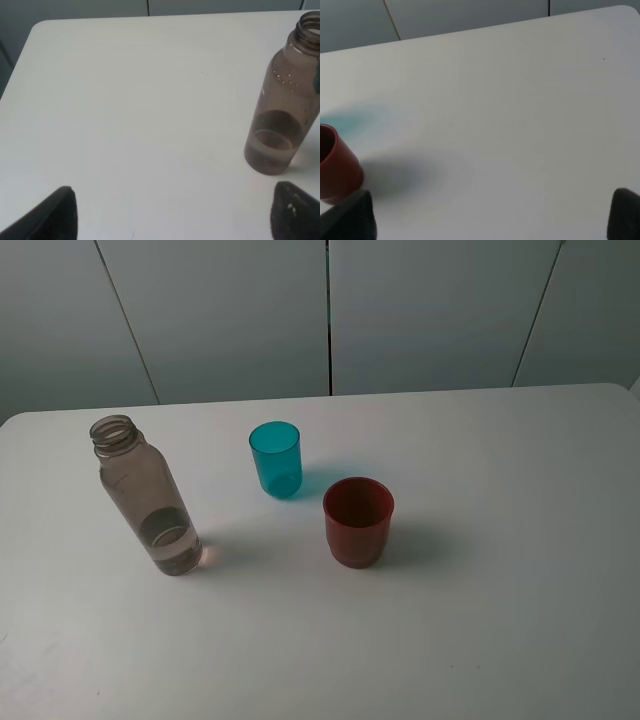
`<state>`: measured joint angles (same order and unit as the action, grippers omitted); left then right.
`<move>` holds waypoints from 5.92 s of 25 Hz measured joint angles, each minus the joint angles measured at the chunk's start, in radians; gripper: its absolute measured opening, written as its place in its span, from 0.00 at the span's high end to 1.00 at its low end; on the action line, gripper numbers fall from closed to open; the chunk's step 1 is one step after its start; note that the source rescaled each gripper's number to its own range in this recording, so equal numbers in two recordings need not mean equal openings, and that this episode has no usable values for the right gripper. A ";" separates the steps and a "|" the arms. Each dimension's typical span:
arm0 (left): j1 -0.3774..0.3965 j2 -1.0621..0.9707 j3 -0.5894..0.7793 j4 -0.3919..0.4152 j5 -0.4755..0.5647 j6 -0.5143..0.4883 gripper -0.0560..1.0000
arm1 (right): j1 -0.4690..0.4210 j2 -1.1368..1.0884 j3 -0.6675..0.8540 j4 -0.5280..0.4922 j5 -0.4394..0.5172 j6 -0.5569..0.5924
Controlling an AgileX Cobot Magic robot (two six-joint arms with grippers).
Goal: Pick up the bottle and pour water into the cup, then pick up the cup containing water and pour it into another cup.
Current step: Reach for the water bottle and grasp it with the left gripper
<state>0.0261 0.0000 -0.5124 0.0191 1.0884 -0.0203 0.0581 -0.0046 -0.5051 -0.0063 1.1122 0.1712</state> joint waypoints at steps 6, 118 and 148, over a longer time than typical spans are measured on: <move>0.000 0.000 0.000 0.000 0.000 0.000 0.06 | 0.000 0.000 0.000 0.000 0.000 0.000; -0.594 1.609 0.336 -0.332 -2.218 0.082 0.06 | 0.000 0.001 0.000 0.000 0.000 0.003; -0.594 1.875 0.246 -0.301 -2.298 0.074 0.67 | 0.000 0.001 0.000 0.000 0.000 0.003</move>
<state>-0.5679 1.8754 -0.2666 -0.2823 -1.2092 0.0540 0.0581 -0.0039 -0.5051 -0.0063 1.1122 0.1741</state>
